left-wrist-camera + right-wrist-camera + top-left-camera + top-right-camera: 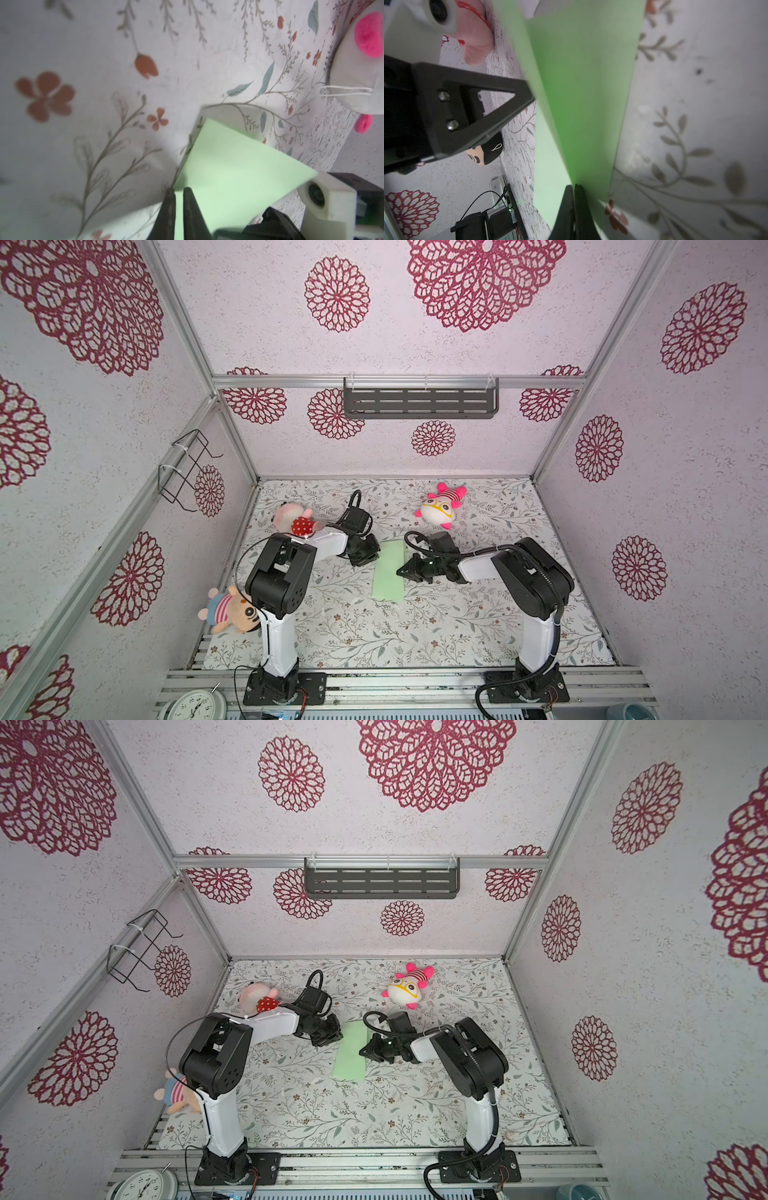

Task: Fold a paper plane with a square sheet of paper (pick it up from the middle)

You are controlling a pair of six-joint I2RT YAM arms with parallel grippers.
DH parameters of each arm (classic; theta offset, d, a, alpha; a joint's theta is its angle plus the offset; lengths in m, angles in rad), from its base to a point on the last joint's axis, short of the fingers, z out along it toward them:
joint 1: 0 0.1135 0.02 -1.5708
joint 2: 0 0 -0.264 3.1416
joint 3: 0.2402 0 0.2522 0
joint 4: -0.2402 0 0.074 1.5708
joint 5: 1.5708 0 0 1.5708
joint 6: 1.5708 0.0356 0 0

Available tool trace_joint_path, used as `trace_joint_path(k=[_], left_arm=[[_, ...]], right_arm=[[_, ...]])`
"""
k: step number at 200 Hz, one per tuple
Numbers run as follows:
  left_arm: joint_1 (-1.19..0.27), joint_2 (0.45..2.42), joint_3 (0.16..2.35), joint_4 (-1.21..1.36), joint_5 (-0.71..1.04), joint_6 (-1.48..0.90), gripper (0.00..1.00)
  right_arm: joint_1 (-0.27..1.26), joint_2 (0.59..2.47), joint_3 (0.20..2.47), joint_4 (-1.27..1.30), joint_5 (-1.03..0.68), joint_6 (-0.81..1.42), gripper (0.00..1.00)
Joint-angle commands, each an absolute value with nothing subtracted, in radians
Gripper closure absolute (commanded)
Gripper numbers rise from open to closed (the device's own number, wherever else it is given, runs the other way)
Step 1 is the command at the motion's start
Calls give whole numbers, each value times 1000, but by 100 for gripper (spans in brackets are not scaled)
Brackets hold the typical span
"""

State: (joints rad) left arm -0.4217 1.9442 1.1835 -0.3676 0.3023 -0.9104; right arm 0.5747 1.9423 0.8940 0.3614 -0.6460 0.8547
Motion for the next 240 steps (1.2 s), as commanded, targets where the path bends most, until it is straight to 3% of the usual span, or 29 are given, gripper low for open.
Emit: trace_joint_path(k=[1, 38, 76, 159, 240], left_arm=[[-426, 1819, 1150, -367, 306, -917, 78], [-444, 1702, 1042, -315, 329, -941, 68], [-509, 1701, 986, -234, 351, -978, 67], [-568, 1906, 1083, -249, 377, -958, 92], [-569, 1953, 1090, -350, 350, -986, 98]], right_arm=[[557, 1874, 955, 201, -623, 707, 97], [493, 1866, 1074, -180, -661, 343, 96], [470, 1907, 1153, -300, -679, 194, 96], [468, 1938, 1178, -261, -663, 260, 92], [470, 1831, 1010, -50, -769, 531, 75]])
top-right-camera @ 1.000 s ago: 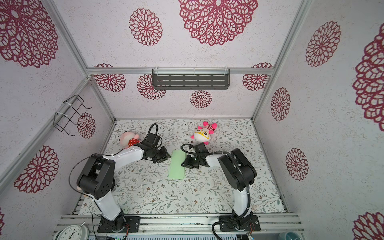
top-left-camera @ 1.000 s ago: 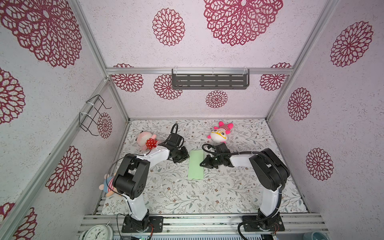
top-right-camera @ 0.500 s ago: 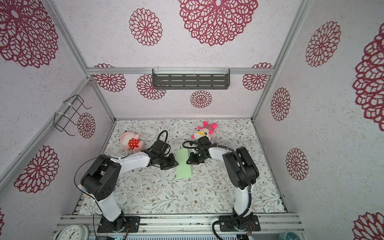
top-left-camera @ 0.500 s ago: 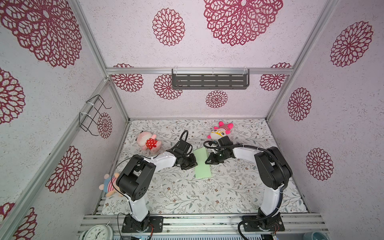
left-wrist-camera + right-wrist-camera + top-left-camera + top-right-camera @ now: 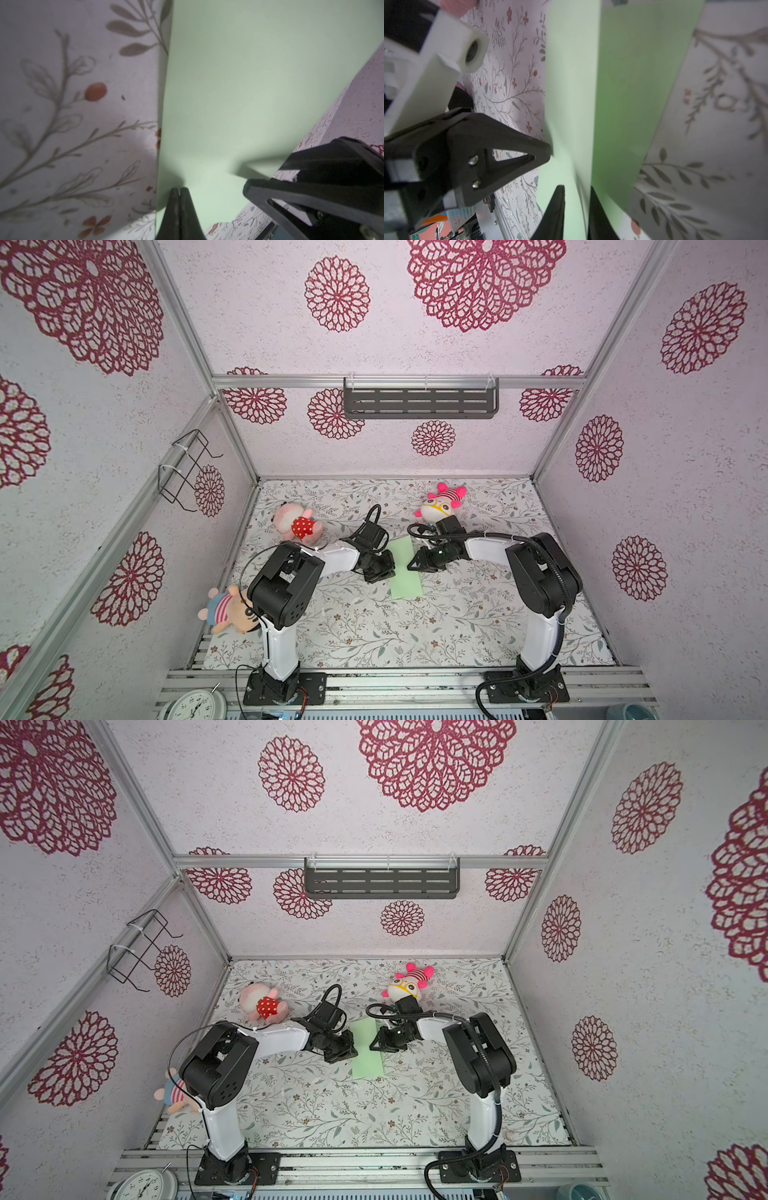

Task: Fold a paper plane with a square sheet of paper (pick it up from the middle)

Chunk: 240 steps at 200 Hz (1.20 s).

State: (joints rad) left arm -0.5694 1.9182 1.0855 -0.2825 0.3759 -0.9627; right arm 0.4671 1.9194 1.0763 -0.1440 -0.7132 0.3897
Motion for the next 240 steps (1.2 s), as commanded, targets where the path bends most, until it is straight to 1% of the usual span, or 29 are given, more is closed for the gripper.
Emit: trace_joint_path(k=[1, 49, 80, 129, 169, 196, 218, 240], left_arm=[[-568, 1954, 1090, -350, 350, -987, 98], [-568, 1954, 1070, -351, 342, -1007, 98], [-568, 1954, 1064, -345, 344, -1009, 98], [-570, 1950, 1060, -337, 350, -1012, 98], [-572, 1943, 1058, -333, 351, -1014, 98], [-572, 1932, 1057, -333, 353, -1014, 98], [-572, 1904, 1060, -311, 369, -1010, 97], [-571, 1873, 1085, -268, 397, -995, 91]], right_arm=[[471, 1829, 1007, -48, -770, 534, 75], [499, 1714, 849, 36, -756, 662, 73], [518, 1655, 754, 113, -719, 763, 75], [522, 1630, 708, 150, -665, 831, 76], [522, 1642, 684, 200, -651, 883, 82], [523, 1651, 663, 258, -645, 934, 90], [517, 1633, 665, 213, -621, 922, 94], [511, 1617, 672, 137, -613, 877, 96]])
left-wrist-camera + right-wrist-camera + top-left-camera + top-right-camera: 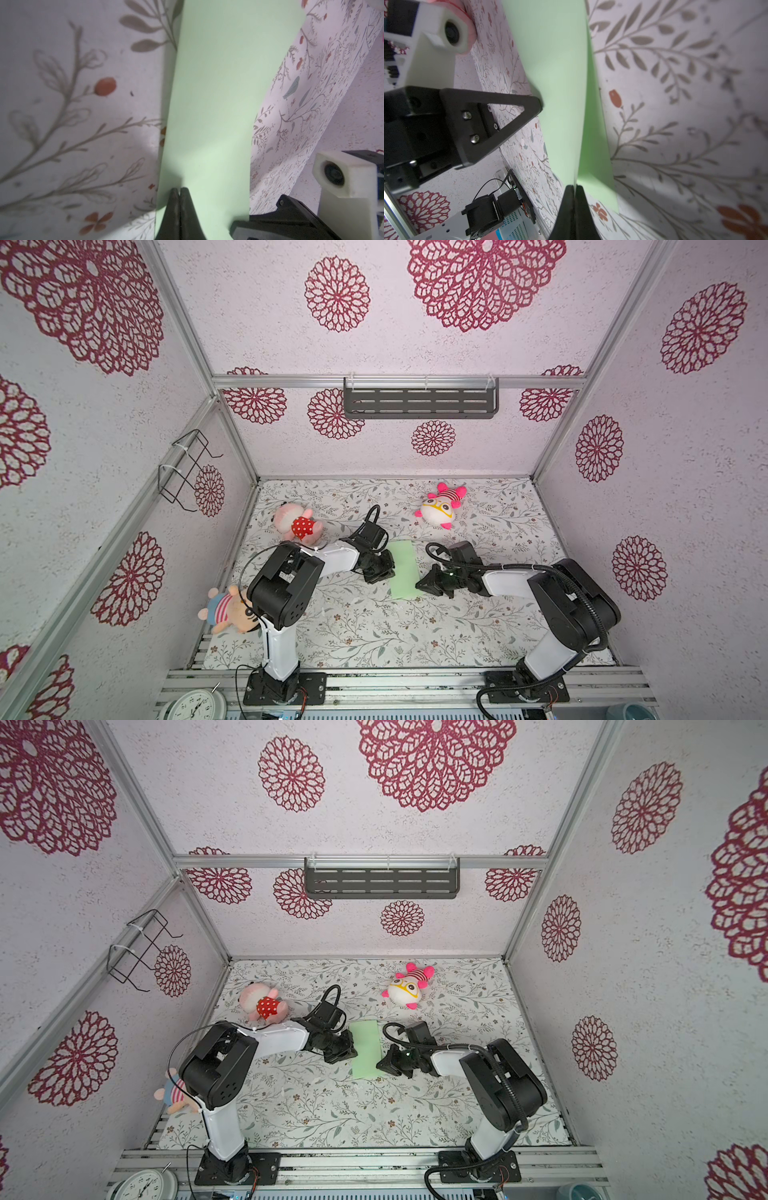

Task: Fold a paper plane with a square sheet of paper (pick it up from the middle)

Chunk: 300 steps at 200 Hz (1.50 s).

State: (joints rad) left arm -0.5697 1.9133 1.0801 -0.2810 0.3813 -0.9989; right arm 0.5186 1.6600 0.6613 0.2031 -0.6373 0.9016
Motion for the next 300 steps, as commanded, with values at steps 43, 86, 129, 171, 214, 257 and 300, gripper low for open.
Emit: trace_joint_path(k=[43, 86, 129, 171, 214, 257, 300], left_arm=[[-568, 1922, 1162, -274, 394, -966, 87], [-564, 1999, 1172, -329, 350, -961, 91], [-565, 2015, 1168, -342, 341, -960, 95], [-566, 2004, 1169, -359, 329, -962, 97], [-565, 2005, 1175, -372, 331, -959, 97], [-555, 1981, 1191, -365, 385, -953, 95], [-528, 1937, 1276, -423, 415, -890, 88]], right_arm=[[506, 1586, 689, 40, -606, 809, 97], [507, 1576, 715, 19, -606, 784, 97], [530, 1591, 755, 90, -660, 746, 97], [559, 1664, 797, 175, -675, 765, 97], [582, 1738, 830, 274, -659, 807, 96], [592, 1787, 830, 313, -634, 820, 96], [594, 1815, 838, 284, -609, 816, 96]])
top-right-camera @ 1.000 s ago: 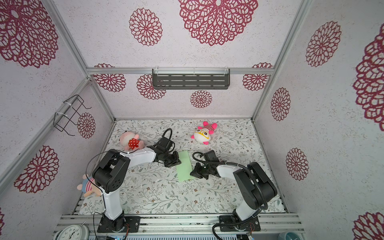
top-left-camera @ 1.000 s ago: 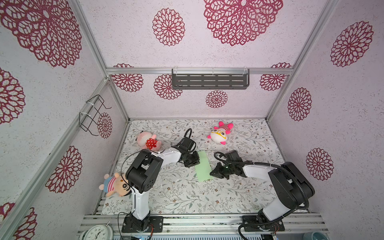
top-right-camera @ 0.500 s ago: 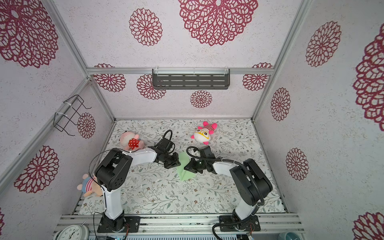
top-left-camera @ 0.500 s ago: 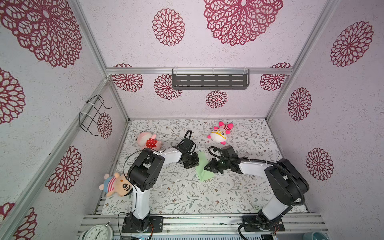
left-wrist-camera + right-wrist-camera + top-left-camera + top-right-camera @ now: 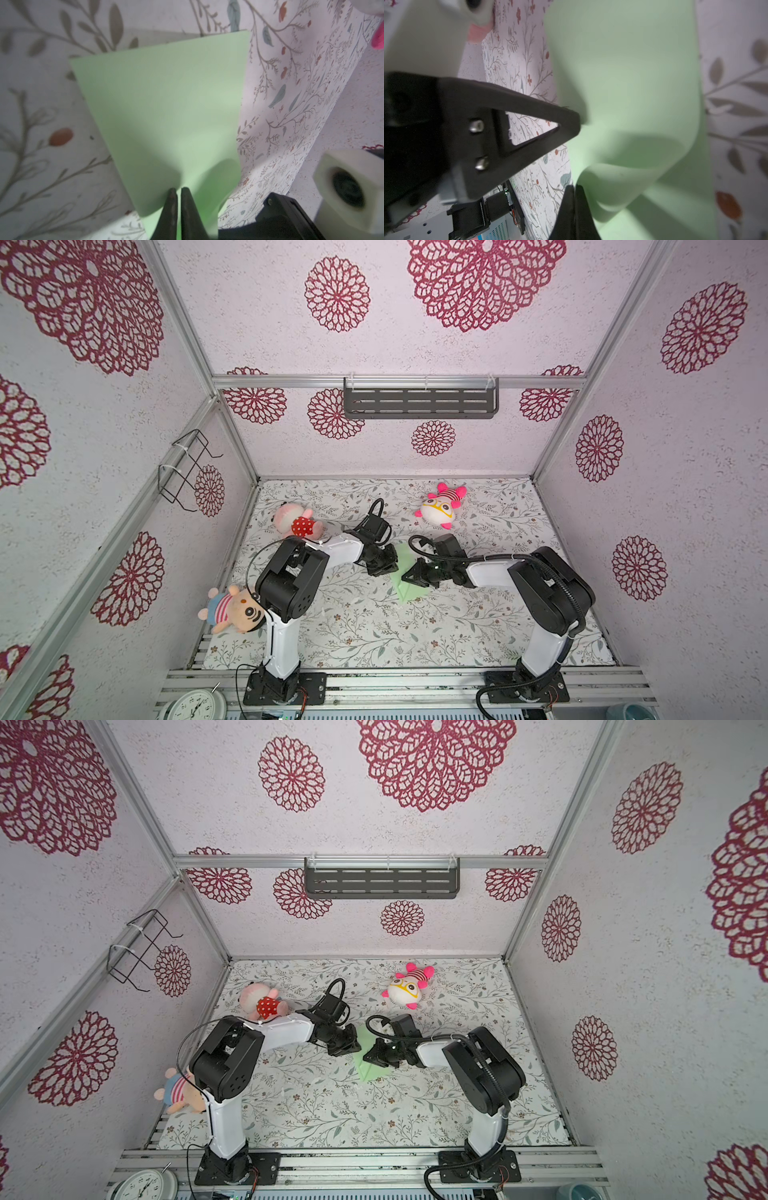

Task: Fold a paper plane with a square sheet of paper (pick it up from the middle)

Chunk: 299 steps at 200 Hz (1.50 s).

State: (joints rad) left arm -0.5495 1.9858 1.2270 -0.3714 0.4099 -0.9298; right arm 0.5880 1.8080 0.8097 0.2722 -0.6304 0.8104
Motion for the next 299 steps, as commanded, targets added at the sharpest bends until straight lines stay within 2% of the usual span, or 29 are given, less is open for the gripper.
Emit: trace_joint_path(k=[1, 126, 299], left_arm=[[-528, 1936, 1276, -423, 414, -890, 88], [-503, 2023, 1272, -466, 365, -873, 94], [-505, 2048, 1264, -499, 339, -867, 95]], right_arm=[[594, 1815, 838, 284, -609, 816, 96], [600, 1845, 822, 384, -655, 838, 96], [600, 1898, 838, 422, -646, 837, 96]])
